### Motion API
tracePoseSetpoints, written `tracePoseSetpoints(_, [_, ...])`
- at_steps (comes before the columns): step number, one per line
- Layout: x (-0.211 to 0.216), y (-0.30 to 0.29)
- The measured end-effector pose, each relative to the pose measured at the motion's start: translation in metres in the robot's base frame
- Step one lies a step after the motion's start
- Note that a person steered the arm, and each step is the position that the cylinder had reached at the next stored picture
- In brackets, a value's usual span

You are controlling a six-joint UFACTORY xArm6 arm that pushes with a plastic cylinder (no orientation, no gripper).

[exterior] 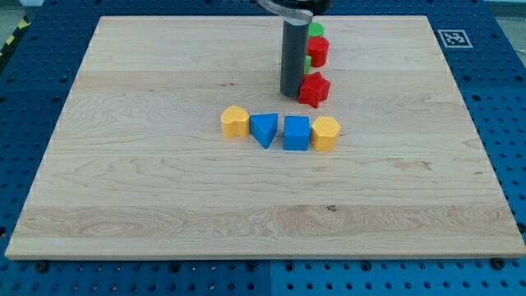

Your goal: Point your arm at the left side of the green star

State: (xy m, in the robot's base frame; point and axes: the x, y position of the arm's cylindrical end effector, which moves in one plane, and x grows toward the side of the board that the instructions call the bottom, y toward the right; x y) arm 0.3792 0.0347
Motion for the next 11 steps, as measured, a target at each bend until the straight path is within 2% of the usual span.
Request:
tracePoseSetpoints(1, [-0.003,-0.038])
tracePoseSetpoints(2, [-0.027,-0.057])
tracePoseSetpoints(3, [-0.04,-0.052])
tracePoseSetpoints(9, [-0.048,-0.05])
tracePoseSetpoints(10, [-0.046,-0.05])
tracePoseSetpoints(11, [-0.028,-0.049])
